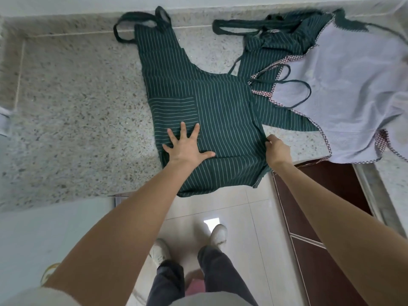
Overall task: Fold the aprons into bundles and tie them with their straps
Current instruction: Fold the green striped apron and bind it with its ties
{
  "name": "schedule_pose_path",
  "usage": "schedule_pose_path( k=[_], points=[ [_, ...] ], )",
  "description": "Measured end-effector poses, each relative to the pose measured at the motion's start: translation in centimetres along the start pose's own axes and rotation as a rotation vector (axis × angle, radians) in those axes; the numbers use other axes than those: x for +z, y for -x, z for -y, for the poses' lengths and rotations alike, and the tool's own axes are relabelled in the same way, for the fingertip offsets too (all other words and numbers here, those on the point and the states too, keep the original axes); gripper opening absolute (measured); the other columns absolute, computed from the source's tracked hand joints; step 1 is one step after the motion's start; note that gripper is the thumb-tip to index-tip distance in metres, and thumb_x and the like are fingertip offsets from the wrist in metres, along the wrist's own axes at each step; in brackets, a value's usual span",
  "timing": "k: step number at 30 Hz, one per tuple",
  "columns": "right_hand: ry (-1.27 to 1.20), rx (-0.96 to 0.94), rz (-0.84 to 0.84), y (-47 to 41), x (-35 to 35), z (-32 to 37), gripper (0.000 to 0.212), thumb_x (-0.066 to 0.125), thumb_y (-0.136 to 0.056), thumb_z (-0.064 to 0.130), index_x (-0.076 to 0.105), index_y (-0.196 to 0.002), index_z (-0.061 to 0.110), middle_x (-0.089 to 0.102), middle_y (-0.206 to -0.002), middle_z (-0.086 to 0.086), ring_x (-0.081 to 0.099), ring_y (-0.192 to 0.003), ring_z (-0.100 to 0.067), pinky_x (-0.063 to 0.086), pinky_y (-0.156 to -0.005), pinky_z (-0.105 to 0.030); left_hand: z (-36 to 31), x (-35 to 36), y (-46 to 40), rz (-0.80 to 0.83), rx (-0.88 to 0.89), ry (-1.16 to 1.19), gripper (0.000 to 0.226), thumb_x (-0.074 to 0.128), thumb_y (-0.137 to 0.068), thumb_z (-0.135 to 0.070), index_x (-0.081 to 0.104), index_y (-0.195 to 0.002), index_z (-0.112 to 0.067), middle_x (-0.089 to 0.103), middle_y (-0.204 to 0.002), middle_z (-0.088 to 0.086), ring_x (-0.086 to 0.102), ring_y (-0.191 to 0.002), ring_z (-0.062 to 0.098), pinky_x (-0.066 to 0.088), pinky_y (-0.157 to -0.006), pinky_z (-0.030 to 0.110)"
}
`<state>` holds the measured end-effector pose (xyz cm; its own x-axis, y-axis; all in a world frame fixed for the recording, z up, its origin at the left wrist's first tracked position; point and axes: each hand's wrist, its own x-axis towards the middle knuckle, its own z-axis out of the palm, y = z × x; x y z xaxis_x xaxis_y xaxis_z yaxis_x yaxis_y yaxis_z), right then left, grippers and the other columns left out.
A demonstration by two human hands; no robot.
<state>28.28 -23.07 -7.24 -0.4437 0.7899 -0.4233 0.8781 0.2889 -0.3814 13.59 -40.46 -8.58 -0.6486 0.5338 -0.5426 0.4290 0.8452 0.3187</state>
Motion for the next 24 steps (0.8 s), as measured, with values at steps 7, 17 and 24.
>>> schedule_pose_path(
  k=[7, 17, 24],
  points=[
    [-0.343, 0.076, 0.165, 1.6, 0.7, -1.1, 0.063, 0.073, -0.079, 0.007, 0.037, -0.131, 0.001, 0.051, -0.129, -0.014, 0.052, -0.116, -0.030, 0.045, -0.098, -0.038, 3.6, 0.6, 1.8, -0.280, 0.068, 0.260, 0.065, 0.064, -0.087, -0.027, 0.034, -0.143, -0.014, 0.018, -0.155, 0.008, 0.016, -0.144, 0.026, 0.017, -0.118, 0.040],
    [-0.054, 0.034, -0.051, 0.8, -1.1, -2.6, 0.027, 0.040, -0.098, 0.006, 0.056, -0.120, -0.001, 0.060, -0.111, -0.026, 0.055, -0.094, -0.035, 0.041, -0.076, -0.034, 2.9, 0.4, 2.3, -0.123, 0.024, 0.060, 0.088, 0.074, -0.075, -0.040, 0.024, -0.143, -0.019, 0.001, -0.158, 0.011, -0.001, -0.146, 0.026, 0.009, -0.117, 0.049],
    [0.016, 0.047, -0.059, 0.4, 0.0, -2.3, 0.025, 0.038, -0.095, -0.001, 0.044, -0.120, -0.002, 0.051, -0.120, -0.026, 0.049, -0.099, -0.035, 0.033, -0.074, -0.032, 2.4, 1.7, 3.4, -0.353, -0.102, 0.032, 0.074, 0.072, -0.078, -0.038, 0.033, -0.136, -0.015, 0.026, -0.145, 0.015, 0.021, -0.137, 0.032, 0.024, -0.112, 0.048]
  ],
)
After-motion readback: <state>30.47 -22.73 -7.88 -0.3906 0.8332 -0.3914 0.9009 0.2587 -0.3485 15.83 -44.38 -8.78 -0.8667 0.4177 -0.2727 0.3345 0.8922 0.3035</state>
